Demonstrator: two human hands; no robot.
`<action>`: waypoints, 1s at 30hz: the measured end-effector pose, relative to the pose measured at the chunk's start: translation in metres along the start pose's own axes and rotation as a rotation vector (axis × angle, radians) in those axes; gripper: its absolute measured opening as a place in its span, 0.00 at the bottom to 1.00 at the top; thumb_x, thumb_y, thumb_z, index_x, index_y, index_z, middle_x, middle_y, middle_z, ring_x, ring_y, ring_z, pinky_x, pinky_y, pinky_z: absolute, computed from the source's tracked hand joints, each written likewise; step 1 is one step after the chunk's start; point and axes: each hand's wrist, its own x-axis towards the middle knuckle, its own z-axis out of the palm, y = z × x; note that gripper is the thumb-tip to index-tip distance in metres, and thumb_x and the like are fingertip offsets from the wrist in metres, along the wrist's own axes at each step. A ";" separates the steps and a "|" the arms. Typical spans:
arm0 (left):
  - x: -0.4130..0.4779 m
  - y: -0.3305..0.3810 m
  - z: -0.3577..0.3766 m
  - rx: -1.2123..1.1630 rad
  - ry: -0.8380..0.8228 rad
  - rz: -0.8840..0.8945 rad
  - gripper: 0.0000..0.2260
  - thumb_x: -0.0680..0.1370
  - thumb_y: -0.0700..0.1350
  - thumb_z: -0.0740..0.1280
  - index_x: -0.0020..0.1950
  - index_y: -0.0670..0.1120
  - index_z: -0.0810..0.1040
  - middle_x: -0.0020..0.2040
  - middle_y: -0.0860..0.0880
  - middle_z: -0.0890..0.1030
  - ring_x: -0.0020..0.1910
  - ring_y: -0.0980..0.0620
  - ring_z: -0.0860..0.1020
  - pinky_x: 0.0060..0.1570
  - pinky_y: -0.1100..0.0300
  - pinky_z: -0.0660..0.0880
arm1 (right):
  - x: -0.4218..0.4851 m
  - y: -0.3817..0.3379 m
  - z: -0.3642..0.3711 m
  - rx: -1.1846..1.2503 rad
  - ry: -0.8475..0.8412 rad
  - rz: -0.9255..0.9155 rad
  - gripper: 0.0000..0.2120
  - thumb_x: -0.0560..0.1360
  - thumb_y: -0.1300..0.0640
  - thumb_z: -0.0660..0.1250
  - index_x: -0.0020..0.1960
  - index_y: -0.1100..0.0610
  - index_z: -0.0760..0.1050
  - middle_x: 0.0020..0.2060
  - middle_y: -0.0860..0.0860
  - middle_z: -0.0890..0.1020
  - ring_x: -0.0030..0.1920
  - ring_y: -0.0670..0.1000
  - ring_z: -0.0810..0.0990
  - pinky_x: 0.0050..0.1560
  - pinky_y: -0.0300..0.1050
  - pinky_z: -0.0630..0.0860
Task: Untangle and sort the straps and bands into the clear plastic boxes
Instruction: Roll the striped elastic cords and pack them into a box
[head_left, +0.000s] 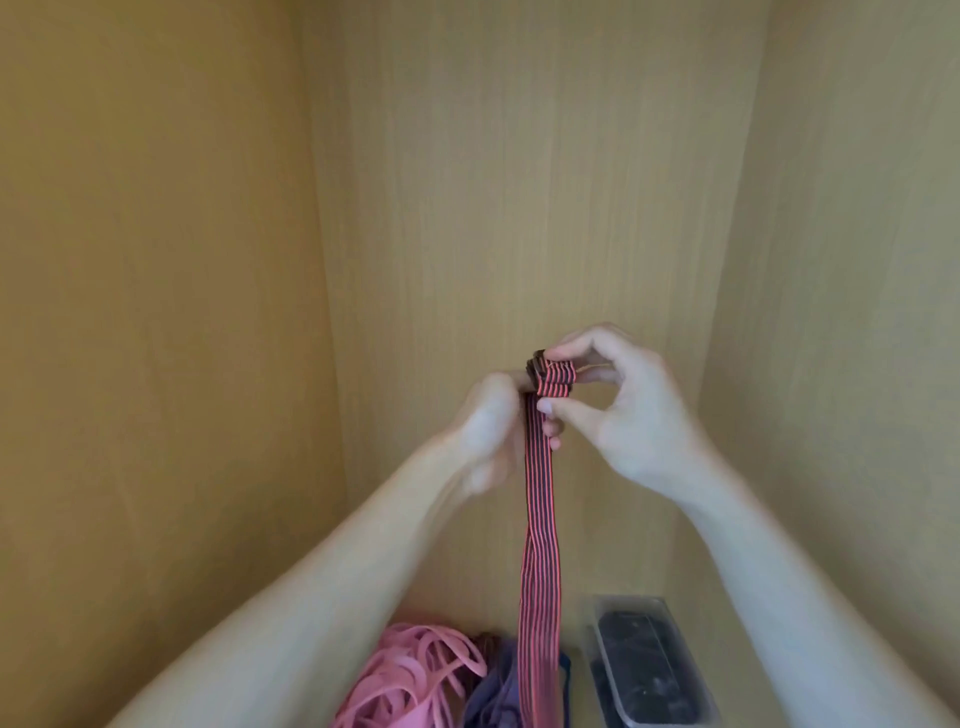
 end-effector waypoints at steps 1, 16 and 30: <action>-0.001 0.001 -0.001 -0.042 -0.028 -0.002 0.13 0.80 0.41 0.48 0.56 0.40 0.69 0.33 0.48 0.68 0.30 0.52 0.66 0.35 0.57 0.68 | 0.000 0.001 0.000 -0.007 0.002 -0.012 0.18 0.67 0.71 0.77 0.51 0.55 0.78 0.50 0.51 0.81 0.43 0.48 0.83 0.57 0.41 0.77; -0.008 0.007 -0.001 -0.210 -0.034 0.023 0.29 0.82 0.64 0.49 0.53 0.39 0.72 0.38 0.43 0.70 0.30 0.48 0.69 0.30 0.58 0.72 | -0.002 0.001 -0.006 -0.126 -0.115 -0.082 0.09 0.72 0.64 0.75 0.49 0.53 0.83 0.53 0.40 0.82 0.63 0.48 0.72 0.63 0.31 0.63; -0.012 0.004 -0.001 0.068 -0.006 0.000 0.38 0.76 0.76 0.42 0.48 0.43 0.73 0.28 0.47 0.65 0.24 0.51 0.59 0.28 0.57 0.57 | 0.000 0.001 0.005 0.032 0.112 0.143 0.06 0.76 0.59 0.72 0.50 0.49 0.82 0.53 0.46 0.79 0.54 0.43 0.77 0.54 0.34 0.69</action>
